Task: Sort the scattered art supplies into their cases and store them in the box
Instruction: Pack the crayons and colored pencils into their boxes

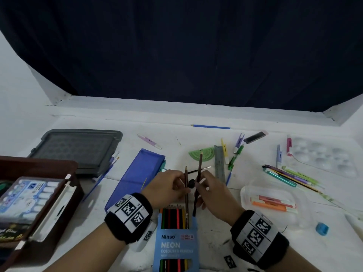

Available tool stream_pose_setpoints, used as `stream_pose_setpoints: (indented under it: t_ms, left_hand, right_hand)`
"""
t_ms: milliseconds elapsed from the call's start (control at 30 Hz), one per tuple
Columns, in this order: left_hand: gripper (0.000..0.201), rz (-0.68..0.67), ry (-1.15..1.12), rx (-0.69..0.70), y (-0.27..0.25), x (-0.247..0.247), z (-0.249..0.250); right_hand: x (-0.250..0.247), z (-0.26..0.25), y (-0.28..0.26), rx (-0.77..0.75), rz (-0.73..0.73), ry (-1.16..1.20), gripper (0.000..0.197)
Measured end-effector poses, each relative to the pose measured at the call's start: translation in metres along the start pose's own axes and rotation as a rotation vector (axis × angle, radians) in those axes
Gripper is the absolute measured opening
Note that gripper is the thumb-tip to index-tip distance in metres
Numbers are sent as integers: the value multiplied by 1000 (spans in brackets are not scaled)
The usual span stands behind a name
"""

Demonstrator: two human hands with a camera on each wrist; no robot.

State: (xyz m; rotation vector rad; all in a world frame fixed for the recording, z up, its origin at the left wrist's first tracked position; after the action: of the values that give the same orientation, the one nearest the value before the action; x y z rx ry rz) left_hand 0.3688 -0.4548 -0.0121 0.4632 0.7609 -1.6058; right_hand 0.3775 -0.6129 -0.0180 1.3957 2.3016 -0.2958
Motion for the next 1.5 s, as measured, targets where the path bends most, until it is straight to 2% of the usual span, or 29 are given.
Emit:
stream_pose_setpoints:
  t_ms: [67, 167, 233, 333, 467, 600, 700, 800, 867, 967, 1133, 1333, 1500]
  left_hand:
    - [24, -9, 113, 3, 0, 3, 4]
    - [26, -99, 301, -2, 1, 11, 7]
    - [26, -130, 344, -6, 1, 12, 7]
    - [33, -135, 392, -9, -3, 13, 5]
    - [47, -123, 532, 23, -13, 19, -1]
    - [54, -155, 551, 28, -22, 25, -7]
    - [56, -167, 545, 43, -28, 26, -8]
    - [56, -158, 578, 71, -34, 28, -8]
    - [56, -153, 613, 97, -37, 28, -8]
    - [50, -172, 649, 152, -44, 28, -8]
    - [57, -199, 728, 161, -55, 32, -10]
    - [68, -182, 618, 120, -64, 34, -17]
    - [72, -177, 596, 96, -68, 35, -16]
  right_hand:
    - [2, 2, 1, -5, -4, -13, 6]
    - [4, 7, 3, 10, -23, -39, 10]
    - [4, 9, 6, 17, -27, -59, 11]
    - [2, 11, 8, 20, -29, -159, 13]
    - [4, 10, 6, 10, -101, -273, 20]
    - [10, 8, 3, -32, -179, -359, 28]
    - [13, 0, 2, -139, -192, -452, 40]
    - [19, -3, -5, -221, -234, -542, 35]
    - [23, -5, -10, -276, -277, -624, 40]
    - [23, -5, -17, -229, -368, -713, 46]
    - [28, -3, -28, -251, -415, -802, 36]
    - [26, -11, -40, -271, -408, -761, 31]
    - [18, -24, -33, -299, -331, -702, 23]
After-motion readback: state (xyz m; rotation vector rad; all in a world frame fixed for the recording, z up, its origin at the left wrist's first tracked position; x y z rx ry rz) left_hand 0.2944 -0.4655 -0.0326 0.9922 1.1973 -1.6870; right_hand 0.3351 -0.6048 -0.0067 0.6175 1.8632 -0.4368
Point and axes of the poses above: each hand's wrist, its own y-axis towards the middle knuckle, its own x-axis out of the palm, z = x × y, the point moved 5 cm from there along y, towards the middle knuckle, and after that the axes turned 11 degrees about -x, right-handed, at the moved point
